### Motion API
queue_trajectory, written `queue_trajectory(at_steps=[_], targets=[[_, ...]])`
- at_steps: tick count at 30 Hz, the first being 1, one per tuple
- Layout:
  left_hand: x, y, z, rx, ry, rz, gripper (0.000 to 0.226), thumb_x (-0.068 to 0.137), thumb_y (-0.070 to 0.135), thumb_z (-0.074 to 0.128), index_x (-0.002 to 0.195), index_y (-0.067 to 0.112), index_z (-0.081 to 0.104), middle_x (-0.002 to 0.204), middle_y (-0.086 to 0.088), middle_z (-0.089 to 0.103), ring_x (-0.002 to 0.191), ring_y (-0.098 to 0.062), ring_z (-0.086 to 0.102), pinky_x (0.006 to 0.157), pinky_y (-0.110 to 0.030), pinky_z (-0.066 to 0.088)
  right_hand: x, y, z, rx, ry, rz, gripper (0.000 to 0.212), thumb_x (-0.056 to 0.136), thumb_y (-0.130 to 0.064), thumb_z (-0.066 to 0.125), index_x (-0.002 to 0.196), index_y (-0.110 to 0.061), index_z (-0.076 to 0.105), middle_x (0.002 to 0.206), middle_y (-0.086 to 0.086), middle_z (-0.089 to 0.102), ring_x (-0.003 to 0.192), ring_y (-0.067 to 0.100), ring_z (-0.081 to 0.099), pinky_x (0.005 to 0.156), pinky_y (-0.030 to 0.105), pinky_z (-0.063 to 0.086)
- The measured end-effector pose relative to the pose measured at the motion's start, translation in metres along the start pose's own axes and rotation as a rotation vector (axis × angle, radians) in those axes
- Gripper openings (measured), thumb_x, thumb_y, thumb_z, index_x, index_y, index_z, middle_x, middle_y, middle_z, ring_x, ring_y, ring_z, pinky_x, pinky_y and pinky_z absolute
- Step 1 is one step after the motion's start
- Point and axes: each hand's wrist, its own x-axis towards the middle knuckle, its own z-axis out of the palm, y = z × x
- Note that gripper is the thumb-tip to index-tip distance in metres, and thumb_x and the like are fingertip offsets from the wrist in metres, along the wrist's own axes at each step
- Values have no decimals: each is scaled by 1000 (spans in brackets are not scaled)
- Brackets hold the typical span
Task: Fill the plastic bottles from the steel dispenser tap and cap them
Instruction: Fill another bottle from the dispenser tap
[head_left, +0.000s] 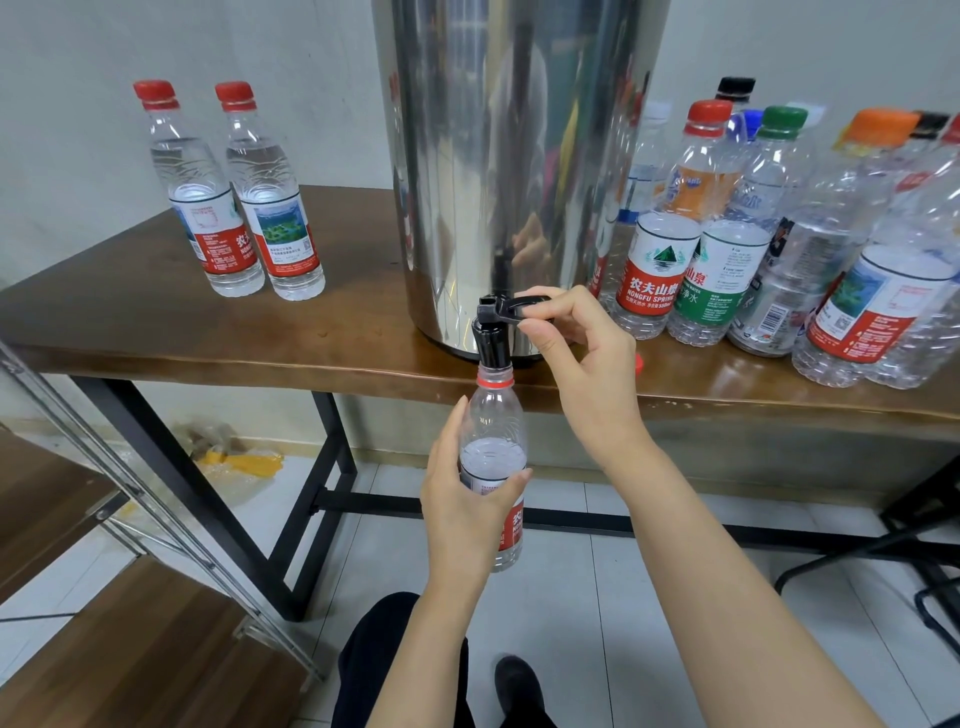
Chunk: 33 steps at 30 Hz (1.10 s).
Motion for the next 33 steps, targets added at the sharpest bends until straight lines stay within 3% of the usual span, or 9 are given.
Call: queue_trajectory(at_steps=[14, 25, 33], targets=[[-2, 1, -1, 6, 2, -1, 96, 68, 6, 88, 144, 40, 42, 141, 12, 53, 133, -8, 48, 109, -41, 46, -1, 1, 0, 2, -1, 10, 5, 91, -31, 60, 93, -31, 64, 111, -13, 69, 110, 13, 63, 90, 42, 52], [-2, 3, -2, 31, 0, 8, 95, 68, 8, 88, 143, 42, 41, 142, 13, 52, 132, -9, 48, 108, -40, 47, -1, -1, 0, 25, 4, -7, 10, 91, -28, 61, 91, -38, 62, 111, -14, 68, 109, 16, 63, 87, 44, 53], [-2, 2, -2, 37, -5, -1, 94, 69, 8, 88, 144, 41, 42, 142, 14, 51, 132, -8, 47, 108, -40, 46, -1, -1, 0, 25, 2, 11, 17, 93, -16, 63, 91, -33, 63, 111, -11, 69, 108, 14, 64, 86, 36, 53]])
